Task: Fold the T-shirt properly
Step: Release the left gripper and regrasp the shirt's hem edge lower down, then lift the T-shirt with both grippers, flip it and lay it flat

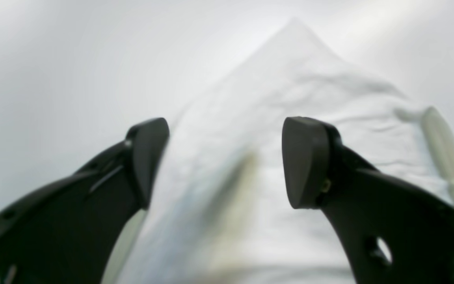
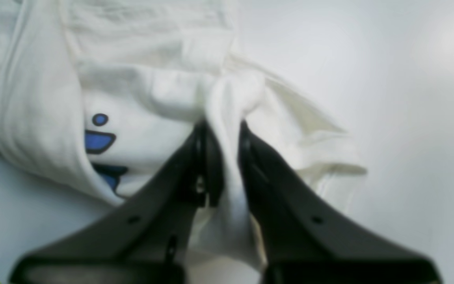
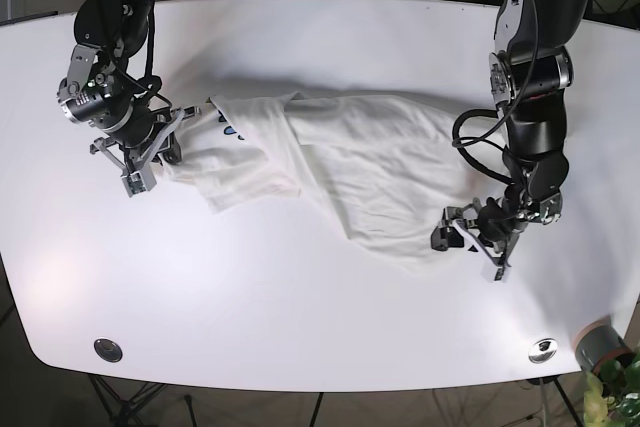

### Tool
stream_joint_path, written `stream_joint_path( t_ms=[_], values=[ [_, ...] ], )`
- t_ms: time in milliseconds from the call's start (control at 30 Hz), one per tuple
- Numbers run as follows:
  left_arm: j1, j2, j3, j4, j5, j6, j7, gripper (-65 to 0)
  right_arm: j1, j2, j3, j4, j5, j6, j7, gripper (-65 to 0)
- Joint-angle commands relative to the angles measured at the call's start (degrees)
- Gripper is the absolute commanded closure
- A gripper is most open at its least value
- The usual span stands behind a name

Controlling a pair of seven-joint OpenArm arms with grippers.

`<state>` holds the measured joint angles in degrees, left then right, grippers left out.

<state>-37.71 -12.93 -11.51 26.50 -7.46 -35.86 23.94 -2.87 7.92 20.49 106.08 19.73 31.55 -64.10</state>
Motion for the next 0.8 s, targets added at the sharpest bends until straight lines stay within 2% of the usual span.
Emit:
stream_joint_path(
  t_ms=[0, 100, 167, 267, 300, 400, 467, 500, 533, 667, 767],
  values=[
    [-0.13, 0.4, 1.27, 0.18, 0.04, -0.41, 1.07, -41.4, 0.81, 0.47, 0.12, 1.13, 0.71, -0.03, 1.11, -2.1],
    [0.04, 1.9, 1.27, 0.0, 0.12, -1.81, 1.24, -41.3, 1.07, 0.47, 0.12, 1.13, 0.71, -0.03, 1.11, -2.1],
    [0.04, 2.07, 1.27, 0.0, 0.3, -4.14, 3.26, -40.8, 1.42, 0.47, 0.12, 1.21, 0.71, -0.03, 1.11, -2.1],
    [0.04, 2.25, 1.18, 0.18, 0.12, -4.14, 6.08, -38.9, 1.34, 0.47, 0.12, 1.13, 0.71, -0.03, 1.11, -2.1],
    [0.04, 2.25, 1.18, 0.18, 0.12, -4.14, 5.99, -36.8, 1.34, 0.47, 0.21, 1.04, 0.71, -0.03, 1.11, -2.1],
    [0.04, 1.98, 1.09, 0.18, 0.12, -4.14, 3.79, -18.1, 1.42, 0.47, 0.21, 1.21, 0.71, -0.03, 1.11, -2.1],
    [0.04, 1.9, 1.0, 0.18, 0.3, -4.14, 2.39, -7.1, 1.42, 0.47, 0.12, 1.21, 0.71, -0.03, 1.11, -2.1],
    [0.04, 1.81, 1.0, 0.18, 0.3, -4.1, 2.03, -3.6, 1.42, 0.47, 0.12, 1.21, 0.71, -0.03, 1.11, -2.1],
    [0.04, 1.63, 1.0, 0.18, 0.3, -3.4, 1.68, -1.1, 1.42, 0.47, 0.12, 1.21, 0.71, -0.03, 1.11, -2.1],
    [0.04, 0.31, 0.04, 1.23, 0.04, -2.96, 1.51, -0.3, 1.51, 0.47, 0.12, 1.21, 0.71, -0.03, 1.11, -2.1],
    [1.01, 0.31, -4.36, 7.12, 0.04, -3.13, 2.3, 0.0, 1.69, 0.47, 0.04, 1.21, 0.71, -0.03, 1.11, -2.1]
  ],
)
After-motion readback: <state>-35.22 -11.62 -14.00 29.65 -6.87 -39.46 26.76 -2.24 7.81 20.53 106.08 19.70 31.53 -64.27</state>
